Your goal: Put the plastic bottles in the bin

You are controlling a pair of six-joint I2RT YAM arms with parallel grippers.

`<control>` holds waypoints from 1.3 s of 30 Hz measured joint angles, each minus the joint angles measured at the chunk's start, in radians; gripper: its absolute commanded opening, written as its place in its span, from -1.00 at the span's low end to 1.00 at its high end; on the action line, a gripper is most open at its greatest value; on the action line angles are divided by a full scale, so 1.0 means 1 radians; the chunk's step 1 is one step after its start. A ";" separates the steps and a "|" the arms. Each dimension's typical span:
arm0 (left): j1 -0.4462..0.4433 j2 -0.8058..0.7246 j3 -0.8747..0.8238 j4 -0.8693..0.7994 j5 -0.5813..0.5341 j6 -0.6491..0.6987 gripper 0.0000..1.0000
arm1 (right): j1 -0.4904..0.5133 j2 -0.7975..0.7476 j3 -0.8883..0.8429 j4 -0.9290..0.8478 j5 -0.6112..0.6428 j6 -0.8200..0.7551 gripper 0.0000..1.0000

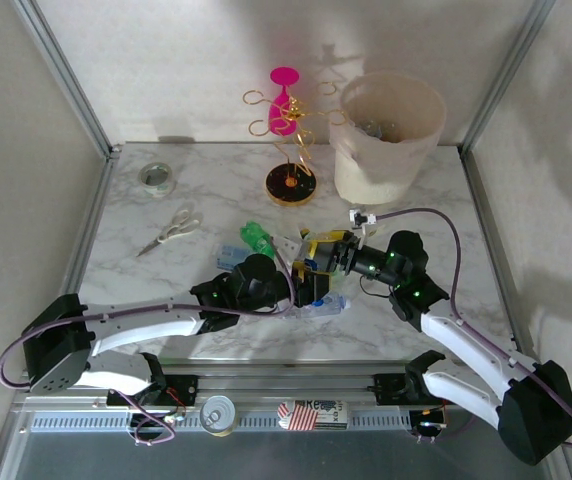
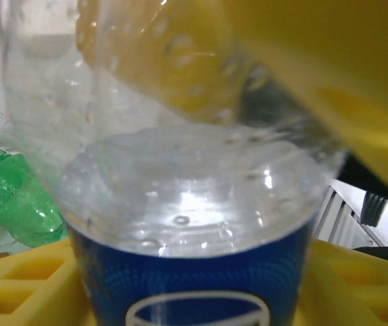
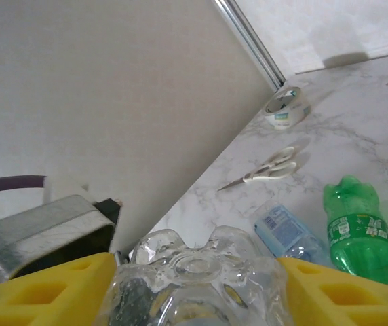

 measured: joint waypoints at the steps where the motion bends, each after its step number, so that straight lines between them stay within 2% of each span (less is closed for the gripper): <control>1: 0.000 -0.006 -0.001 0.000 -0.001 0.000 0.40 | 0.000 0.000 0.000 0.000 0.006 0.004 0.04; 3: 0.001 -0.020 -0.004 0.001 -0.004 0.003 0.59 | 0.000 -0.006 0.000 0.000 0.019 0.008 0.01; 5: 0.001 -0.039 -0.008 0.008 -0.009 0.003 0.89 | 0.000 -0.010 0.000 0.001 0.037 0.010 0.03; 7: 0.001 -0.054 -0.013 0.016 -0.016 0.004 0.99 | 0.000 -0.010 0.000 0.000 0.056 0.013 0.03; 15: 0.009 -0.167 -0.105 0.033 -0.135 -0.010 0.99 | -0.031 -0.014 0.047 -0.109 0.208 -0.014 0.00; 22: 0.085 -0.283 -0.229 0.050 -0.306 -0.100 0.99 | -0.169 0.056 0.261 -0.190 0.355 -0.051 -0.02; 31: 0.218 -0.314 -0.329 -0.029 -0.428 -0.282 0.99 | -0.356 0.272 0.587 -0.157 0.373 -0.053 -0.02; 36: 0.244 -0.354 -0.408 -0.067 -0.455 -0.366 0.99 | -0.418 0.413 0.772 -0.114 0.385 -0.053 -0.03; 39: 0.245 -0.401 -0.456 -0.073 -0.484 -0.414 0.99 | -0.445 0.481 0.825 -0.060 0.392 -0.035 -0.04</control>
